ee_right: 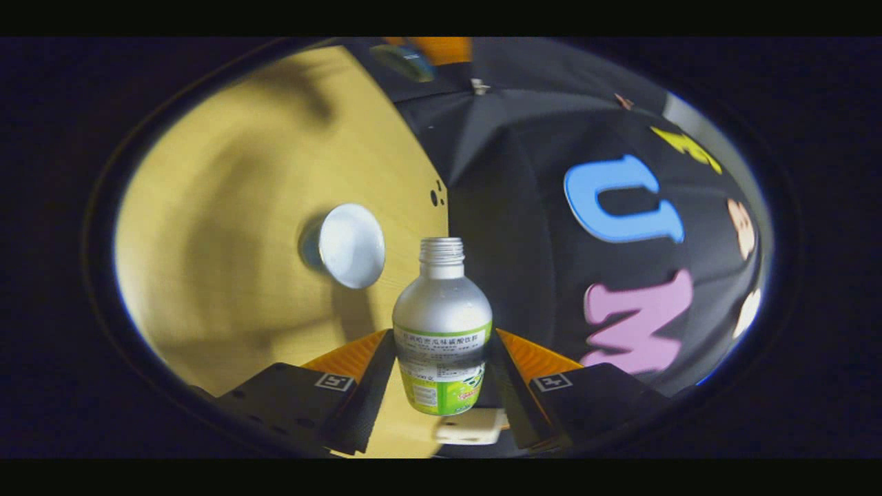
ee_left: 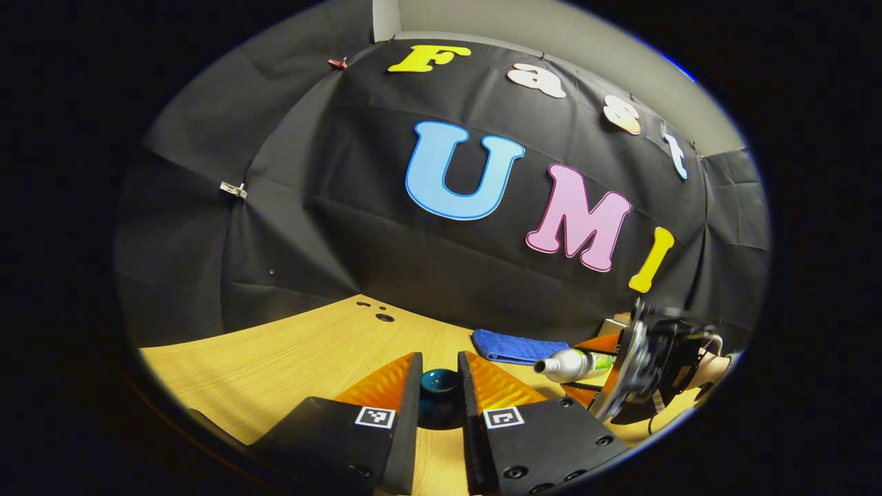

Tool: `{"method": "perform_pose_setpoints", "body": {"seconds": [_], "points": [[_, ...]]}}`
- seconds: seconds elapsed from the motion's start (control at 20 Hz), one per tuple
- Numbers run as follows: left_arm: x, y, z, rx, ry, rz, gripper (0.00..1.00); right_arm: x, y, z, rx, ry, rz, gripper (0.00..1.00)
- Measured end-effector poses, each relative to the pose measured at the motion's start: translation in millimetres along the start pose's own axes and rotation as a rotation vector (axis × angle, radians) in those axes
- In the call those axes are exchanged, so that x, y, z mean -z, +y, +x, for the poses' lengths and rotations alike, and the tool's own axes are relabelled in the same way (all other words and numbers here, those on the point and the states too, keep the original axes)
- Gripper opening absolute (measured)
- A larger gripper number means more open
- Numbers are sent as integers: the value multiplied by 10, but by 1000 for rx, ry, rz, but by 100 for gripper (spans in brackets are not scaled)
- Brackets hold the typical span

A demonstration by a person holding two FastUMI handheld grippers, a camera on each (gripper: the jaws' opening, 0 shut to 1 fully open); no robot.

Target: Open the teacup lid with one hand, grasp the water bottle and pour water into the teacup with the other hand; after pouring, place the water bottle on the coaster and then close the teacup lid.

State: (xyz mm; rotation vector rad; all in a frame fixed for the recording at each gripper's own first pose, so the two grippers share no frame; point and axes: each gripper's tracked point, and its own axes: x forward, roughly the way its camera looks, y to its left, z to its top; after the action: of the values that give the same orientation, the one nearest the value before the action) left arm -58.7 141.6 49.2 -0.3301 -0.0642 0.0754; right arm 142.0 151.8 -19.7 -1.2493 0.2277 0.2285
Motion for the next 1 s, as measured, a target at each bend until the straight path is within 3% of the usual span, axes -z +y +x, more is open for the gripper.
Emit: {"method": "perform_pose_setpoints", "body": {"seconds": [0.3,0.5,0.75,1.0], "points": [[46,-128,24,41,10,-32,32,-86,-239,-281,-38,-190,653,78],[88,-246,39,58,15,-19,32,43,-518,-459,-67,-332,995,78],[173,-427,53,73,27,13,32,765,-788,-335,15,-349,1175,78],[320,-638,98,89,52,61,33,1243,-614,-194,9,-299,1293,78]]}}
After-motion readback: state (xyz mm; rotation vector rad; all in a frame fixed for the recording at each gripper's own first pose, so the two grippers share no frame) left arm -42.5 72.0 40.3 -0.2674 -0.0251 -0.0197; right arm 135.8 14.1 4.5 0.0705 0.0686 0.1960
